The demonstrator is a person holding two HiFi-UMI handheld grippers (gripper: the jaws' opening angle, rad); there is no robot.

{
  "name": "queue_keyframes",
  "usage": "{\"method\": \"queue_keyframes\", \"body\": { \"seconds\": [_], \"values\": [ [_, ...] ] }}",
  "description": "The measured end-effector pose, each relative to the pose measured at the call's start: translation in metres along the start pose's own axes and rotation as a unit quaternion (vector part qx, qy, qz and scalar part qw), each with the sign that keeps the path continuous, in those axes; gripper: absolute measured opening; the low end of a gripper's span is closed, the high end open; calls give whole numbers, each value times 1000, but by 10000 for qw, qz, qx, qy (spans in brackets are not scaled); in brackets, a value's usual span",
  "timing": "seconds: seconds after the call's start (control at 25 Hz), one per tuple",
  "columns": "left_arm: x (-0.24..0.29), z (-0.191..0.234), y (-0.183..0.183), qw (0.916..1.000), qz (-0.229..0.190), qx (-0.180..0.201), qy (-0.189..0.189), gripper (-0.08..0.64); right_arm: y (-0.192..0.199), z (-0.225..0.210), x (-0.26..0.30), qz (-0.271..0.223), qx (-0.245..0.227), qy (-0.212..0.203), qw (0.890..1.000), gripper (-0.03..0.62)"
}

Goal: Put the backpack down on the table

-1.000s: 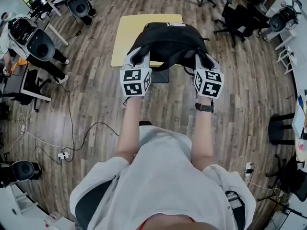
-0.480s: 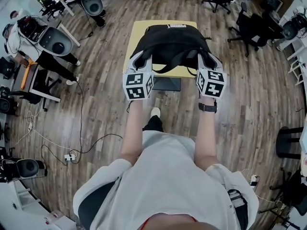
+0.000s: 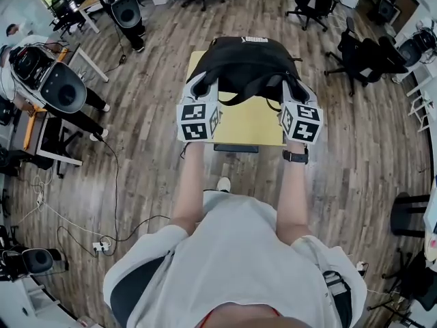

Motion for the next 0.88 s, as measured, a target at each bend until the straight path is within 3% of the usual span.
{"method": "queue_keyframes", "body": {
  "seconds": [0.56, 0.88],
  "values": [
    [114, 91, 38, 9998, 132, -132, 62, 58, 23, 12, 144, 230, -55, 74, 9997, 96],
    [152, 111, 68, 9987, 398, -317, 105, 58, 45, 4, 190, 554, -63, 83, 9984, 96]
  ]
}}
Point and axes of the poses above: the fingertips, and each gripper's own axes: x forward along the fingers, z to its left, y out of its underside, the point moved 4 cm from there along -x, backward along the fingers, and after that the axes turned 10 degrees about -z, right-handed, at the moved point
